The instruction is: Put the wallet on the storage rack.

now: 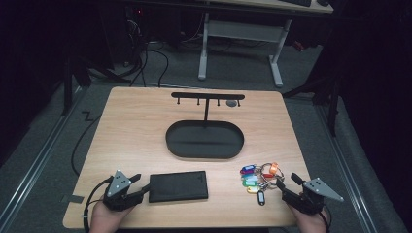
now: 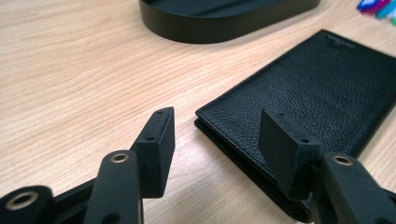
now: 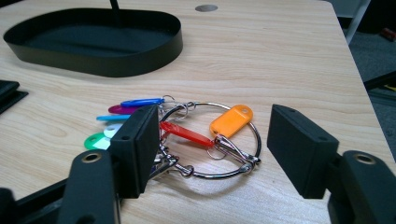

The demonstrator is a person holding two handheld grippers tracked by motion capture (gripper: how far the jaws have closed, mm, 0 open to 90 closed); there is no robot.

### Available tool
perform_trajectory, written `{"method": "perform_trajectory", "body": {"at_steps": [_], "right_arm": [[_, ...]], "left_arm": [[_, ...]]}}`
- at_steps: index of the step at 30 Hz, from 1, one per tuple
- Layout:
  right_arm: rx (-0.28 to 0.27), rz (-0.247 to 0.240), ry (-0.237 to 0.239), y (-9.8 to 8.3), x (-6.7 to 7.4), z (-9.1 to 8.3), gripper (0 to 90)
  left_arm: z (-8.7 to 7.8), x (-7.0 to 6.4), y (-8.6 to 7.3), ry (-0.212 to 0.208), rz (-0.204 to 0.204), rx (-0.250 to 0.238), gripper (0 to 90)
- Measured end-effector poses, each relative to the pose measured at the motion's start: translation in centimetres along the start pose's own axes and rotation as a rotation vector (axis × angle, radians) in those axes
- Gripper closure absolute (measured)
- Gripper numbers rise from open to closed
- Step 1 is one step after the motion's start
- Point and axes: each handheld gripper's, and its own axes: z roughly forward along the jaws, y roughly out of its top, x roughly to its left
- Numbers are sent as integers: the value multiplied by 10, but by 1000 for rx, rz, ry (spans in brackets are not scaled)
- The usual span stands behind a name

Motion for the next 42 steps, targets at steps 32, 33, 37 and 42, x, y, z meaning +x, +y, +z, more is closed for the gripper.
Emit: {"method": "perform_trajectory", "body": {"at_steps": [32,33,37,42], "right_arm": [[-10,1,46,5,6,10,358],[-10,1,46,5,6,10,358],[-10,7,41,4,4,9,357],[-12,7,42,4,2,8,356]], "left_arm": [[5,1,-6,-9,11,126,809],[5,1,-6,-9,11,126,827],[5,-6,-7,-26,44,142,854],[4,-14,-6,-16,72,147,890]]}}
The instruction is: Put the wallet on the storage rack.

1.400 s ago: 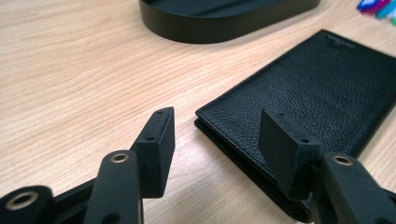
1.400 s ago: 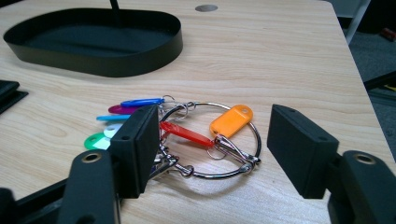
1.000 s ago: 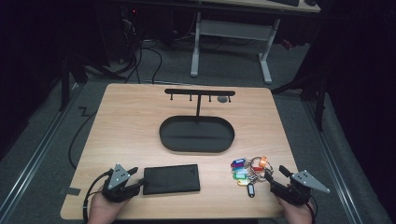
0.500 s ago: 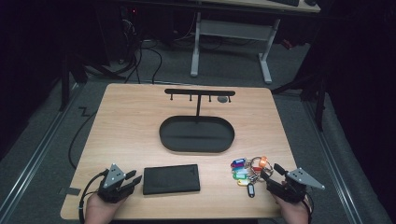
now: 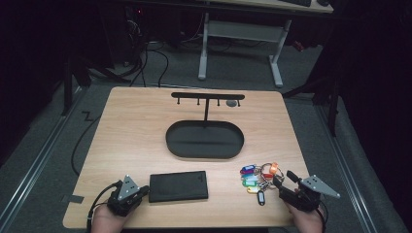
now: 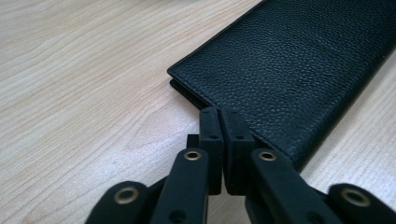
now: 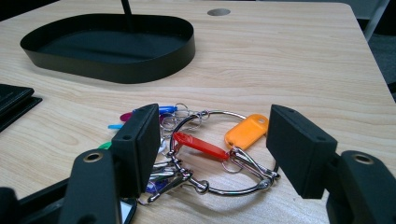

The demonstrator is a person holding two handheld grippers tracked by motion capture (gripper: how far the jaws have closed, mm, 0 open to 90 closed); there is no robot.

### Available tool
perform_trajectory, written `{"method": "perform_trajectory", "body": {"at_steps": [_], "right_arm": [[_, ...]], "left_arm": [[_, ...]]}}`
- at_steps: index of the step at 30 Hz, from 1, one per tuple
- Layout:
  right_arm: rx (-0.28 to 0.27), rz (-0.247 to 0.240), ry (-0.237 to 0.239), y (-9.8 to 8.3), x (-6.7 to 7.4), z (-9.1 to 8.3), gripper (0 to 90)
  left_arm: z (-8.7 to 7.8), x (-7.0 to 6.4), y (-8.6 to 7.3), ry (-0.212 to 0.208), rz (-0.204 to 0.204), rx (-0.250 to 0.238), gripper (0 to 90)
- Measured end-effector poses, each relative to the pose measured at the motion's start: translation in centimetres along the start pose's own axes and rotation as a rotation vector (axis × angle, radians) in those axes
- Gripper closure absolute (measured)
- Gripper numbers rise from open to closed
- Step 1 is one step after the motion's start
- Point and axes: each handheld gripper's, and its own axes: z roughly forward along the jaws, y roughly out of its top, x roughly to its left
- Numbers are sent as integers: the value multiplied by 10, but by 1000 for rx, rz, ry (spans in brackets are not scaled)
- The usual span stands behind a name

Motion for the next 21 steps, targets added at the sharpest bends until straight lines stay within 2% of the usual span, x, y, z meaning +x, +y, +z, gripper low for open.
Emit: {"method": "perform_trajectory", "body": {"at_steps": [5,6,7,13,14,16,17,20,21], "right_arm": [[-1,5,8,1,0,2,356],[-1,2,13,2,0,4,356],[-1,2,13,2,0,4,356],[9,-11,33,4,4,11,355],[8,-17,38,5,5,13,355],[9,-16,39,5,5,13,354],[10,-19,42,5,6,15,354],[11,-16,44,5,6,15,354],[14,-15,46,5,6,16,354]], "left_arm": [[-4,-5,-3,-9,1,-2,891],[-6,-9,-4,-26,9,0,888],[-6,-9,-4,-26,9,0,888],[-7,-32,-4,-62,68,2,880],[-7,-40,-3,-80,87,0,877],[-7,-44,-3,-89,98,0,875],[-6,-51,-2,-104,120,-1,865],[-4,-57,0,-125,140,-6,851],[-3,-61,1,-134,161,-3,833]]}}
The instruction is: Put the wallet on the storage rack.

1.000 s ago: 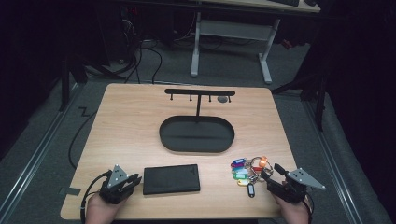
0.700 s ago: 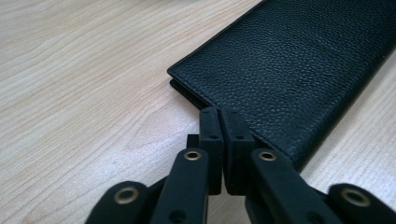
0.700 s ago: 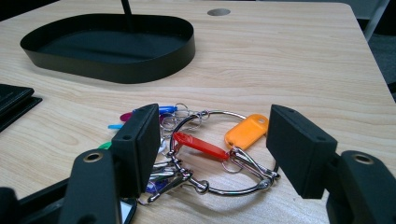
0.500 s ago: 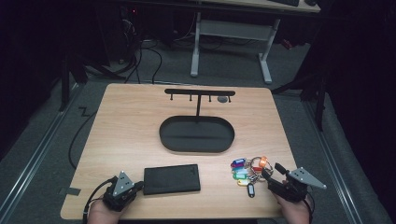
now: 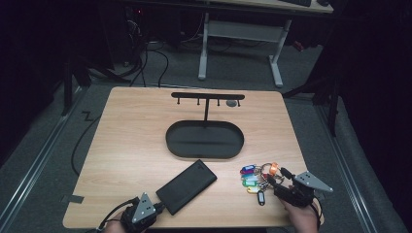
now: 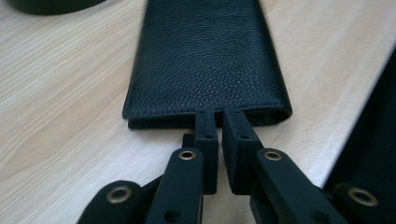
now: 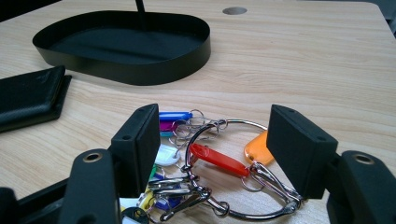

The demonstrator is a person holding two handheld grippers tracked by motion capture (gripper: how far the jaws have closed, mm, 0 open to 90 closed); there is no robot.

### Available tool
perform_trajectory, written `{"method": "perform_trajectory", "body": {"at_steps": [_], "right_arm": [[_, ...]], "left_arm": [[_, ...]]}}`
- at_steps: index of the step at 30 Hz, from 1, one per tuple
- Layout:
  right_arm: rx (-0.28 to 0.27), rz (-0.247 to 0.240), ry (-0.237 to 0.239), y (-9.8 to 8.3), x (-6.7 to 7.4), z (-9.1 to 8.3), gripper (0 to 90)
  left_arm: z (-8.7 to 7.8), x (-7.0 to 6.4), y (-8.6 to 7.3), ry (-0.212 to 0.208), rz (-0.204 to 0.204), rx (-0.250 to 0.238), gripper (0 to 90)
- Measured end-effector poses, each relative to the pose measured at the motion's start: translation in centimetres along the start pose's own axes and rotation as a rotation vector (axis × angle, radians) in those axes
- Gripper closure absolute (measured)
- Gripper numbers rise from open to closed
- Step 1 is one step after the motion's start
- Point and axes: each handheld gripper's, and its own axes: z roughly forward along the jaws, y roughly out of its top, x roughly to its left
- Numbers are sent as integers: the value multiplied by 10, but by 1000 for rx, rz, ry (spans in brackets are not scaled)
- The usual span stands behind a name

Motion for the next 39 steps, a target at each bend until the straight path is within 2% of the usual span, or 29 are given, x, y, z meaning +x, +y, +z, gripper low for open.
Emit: {"method": "perform_trajectory", "body": {"at_steps": [4,9,13,16,19,20,21,22,26,30,31,32,36,39], "right_arm": [[-2,2,-3,0,-1,-2,353],[-8,12,-9,-1,-3,-5,352],[-8,21,-12,-2,-5,-5,351],[-6,17,-14,-3,-5,-6,351],[-6,20,-22,-4,-7,-9,351],[-6,20,-22,-4,-7,-9,351],[-9,27,-26,-5,-8,-10,352],[-12,27,-26,-5,-9,-11,352],[-16,32,-23,-6,-10,-14,352],[-10,47,-26,-9,-13,-14,352],[-10,47,-26,-9,-13,-14,352],[-8,50,-24,-9,-13,-13,352],[6,52,-12,-11,-11,-10,351],[4,42,-9,-10,-9,-10,349]], "left_arm": [[-2,-1,-1,7,16,10,794],[-12,6,-4,32,-28,-20,778],[-17,10,-2,65,-36,-53,723],[-18,13,1,66,-45,-76,693],[-15,16,11,57,-45,-91,635],[-13,17,16,50,-46,-101,635],[-10,18,28,33,-45,-117,630],[-10,18,28,33,-45,-117,630],[2,19,52,15,-26,-136,630],[16,11,54,-23,-62,-177,592],[20,8,53,-33,-52,-158,592],[23,3,52,-29,-24,-135,570],[30,-10,46,-11,69,-104,556],[34,-14,45,-18,100,-85,524]]}}
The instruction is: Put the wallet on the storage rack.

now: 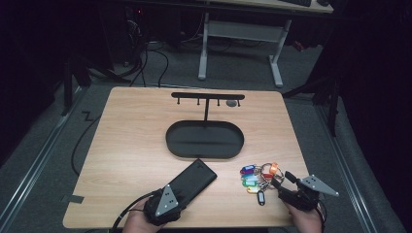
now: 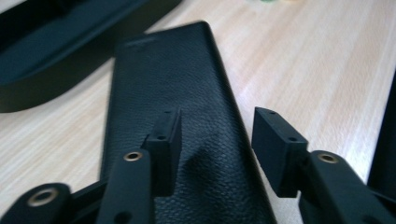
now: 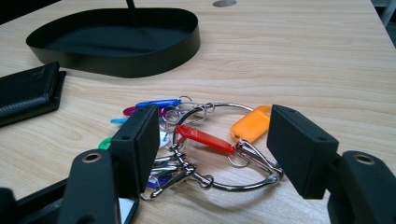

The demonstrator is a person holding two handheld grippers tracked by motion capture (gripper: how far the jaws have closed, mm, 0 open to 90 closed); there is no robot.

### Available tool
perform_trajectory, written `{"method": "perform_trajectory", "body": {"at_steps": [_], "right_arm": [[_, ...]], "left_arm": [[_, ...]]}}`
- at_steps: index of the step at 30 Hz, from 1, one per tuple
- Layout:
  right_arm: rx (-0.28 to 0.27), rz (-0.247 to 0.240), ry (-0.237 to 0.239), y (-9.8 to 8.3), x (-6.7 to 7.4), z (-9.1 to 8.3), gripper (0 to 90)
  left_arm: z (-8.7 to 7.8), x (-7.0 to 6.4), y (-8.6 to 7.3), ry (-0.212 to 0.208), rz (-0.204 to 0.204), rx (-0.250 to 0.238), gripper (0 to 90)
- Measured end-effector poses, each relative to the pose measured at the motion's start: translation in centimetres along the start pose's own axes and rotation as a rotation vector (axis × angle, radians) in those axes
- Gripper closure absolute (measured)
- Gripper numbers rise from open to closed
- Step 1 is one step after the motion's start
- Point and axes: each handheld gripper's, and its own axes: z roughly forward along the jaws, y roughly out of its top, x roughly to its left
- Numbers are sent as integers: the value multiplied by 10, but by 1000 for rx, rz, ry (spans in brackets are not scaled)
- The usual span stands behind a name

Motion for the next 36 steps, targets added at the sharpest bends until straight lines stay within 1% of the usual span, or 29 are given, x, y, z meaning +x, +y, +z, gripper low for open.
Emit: {"method": "perform_trajectory", "body": {"at_steps": [1,3,5,8,11,12,15,17,18,19,20,23,26,31,33,36], "right_arm": [[2,1,0,0,2,0,345],[1,-3,-1,0,2,1,338],[0,-1,-4,1,3,2,326],[6,-2,3,1,2,4,323],[6,1,7,1,2,5,323],[5,2,7,1,2,5,322],[0,7,3,1,2,3,321],[-1,8,3,1,2,3,320],[-1,9,4,1,1,3,320],[-1,9,4,1,1,3,320],[-2,8,4,1,1,3,319],[1,10,5,1,1,3,319],[2,11,5,1,1,3,318],[5,9,7,0,1,4,319],[5,11,7,0,2,4,318],[7,10,8,0,2,4,318]], "left_arm": [[0,-1,0,4,7,2,520],[1,-1,0,0,7,5,521],[2,-3,1,7,17,10,521],[5,-4,0,19,34,36,519],[7,-5,0,30,45,40,505],[8,-5,0,39,58,45,495],[8,-7,-1,53,76,49,462],[9,-8,-3,68,98,55,445],[10,-10,-4,83,122,57,421],[10,-10,-4,83,122,57,420],[10,-11,-4,90,132,60,420],[12,-14,-5,116,173,69,408],[12,-13,-6,118,171,61,403],[12,-13,-8,123,169,52,435],[11,-14,-7,127,181,57,461],[11,-17,-6,143,207,62,543]]}}
